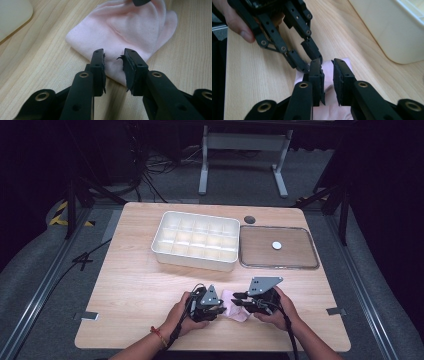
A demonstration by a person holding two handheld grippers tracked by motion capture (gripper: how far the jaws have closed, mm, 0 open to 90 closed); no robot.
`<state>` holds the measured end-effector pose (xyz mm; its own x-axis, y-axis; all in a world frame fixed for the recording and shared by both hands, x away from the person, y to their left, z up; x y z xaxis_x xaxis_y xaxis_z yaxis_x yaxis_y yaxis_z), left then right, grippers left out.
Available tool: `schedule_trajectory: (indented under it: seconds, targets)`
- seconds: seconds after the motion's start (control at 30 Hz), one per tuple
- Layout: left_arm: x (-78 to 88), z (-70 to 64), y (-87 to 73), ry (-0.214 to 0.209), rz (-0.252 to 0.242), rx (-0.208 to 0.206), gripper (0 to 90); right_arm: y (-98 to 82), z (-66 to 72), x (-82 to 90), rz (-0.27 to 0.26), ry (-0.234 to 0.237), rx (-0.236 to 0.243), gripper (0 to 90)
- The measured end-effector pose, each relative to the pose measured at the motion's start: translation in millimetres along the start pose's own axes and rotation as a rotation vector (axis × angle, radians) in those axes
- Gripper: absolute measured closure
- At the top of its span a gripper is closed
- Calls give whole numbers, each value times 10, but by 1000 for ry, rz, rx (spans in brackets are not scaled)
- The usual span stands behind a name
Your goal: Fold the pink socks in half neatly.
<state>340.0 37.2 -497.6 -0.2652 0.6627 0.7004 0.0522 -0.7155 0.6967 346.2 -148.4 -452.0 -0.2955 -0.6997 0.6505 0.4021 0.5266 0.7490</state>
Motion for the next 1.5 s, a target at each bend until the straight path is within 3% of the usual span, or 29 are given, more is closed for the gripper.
schedule_trajectory:
  seconds: [0.23,0.43,0.7,1.0,1.13,1.17,1.27,1.5]
  targets:
    - [-5,19,-10,-6,-9,14,673,-106,-31,-64,77,1,22,869]
    - [-6,20,-7,5,-4,6,656,-207,-57,-97,154,-27,56,844]
    - [-4,17,-9,16,-1,4,629,-266,-105,-78,186,-40,50,810]
    - [41,33,-24,52,1,75,455,-309,-102,-129,167,-31,39,827]
    - [99,12,-41,39,-18,114,439,-306,-97,-143,162,-38,38,840]
    - [94,18,-50,42,-13,110,436,-305,-92,-149,158,-37,35,843]
    - [55,34,-73,39,-1,151,435,-298,-76,-173,146,-60,47,846]
    - [45,109,-107,52,8,172,422,-287,-81,-210,125,-57,53,856]
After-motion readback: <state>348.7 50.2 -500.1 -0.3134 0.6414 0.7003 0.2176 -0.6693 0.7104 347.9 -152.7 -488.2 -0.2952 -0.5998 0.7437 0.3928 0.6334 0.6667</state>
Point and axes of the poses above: each handheld gripper's, and its own axes: x roughly backward along the jaws, y roughly out of its top, z roughly to its left, the point moved 3 cm from there along -x, roughly forward along the jaws, and after that the axes turned 12 degrees about -x, right-handed, at the moved point
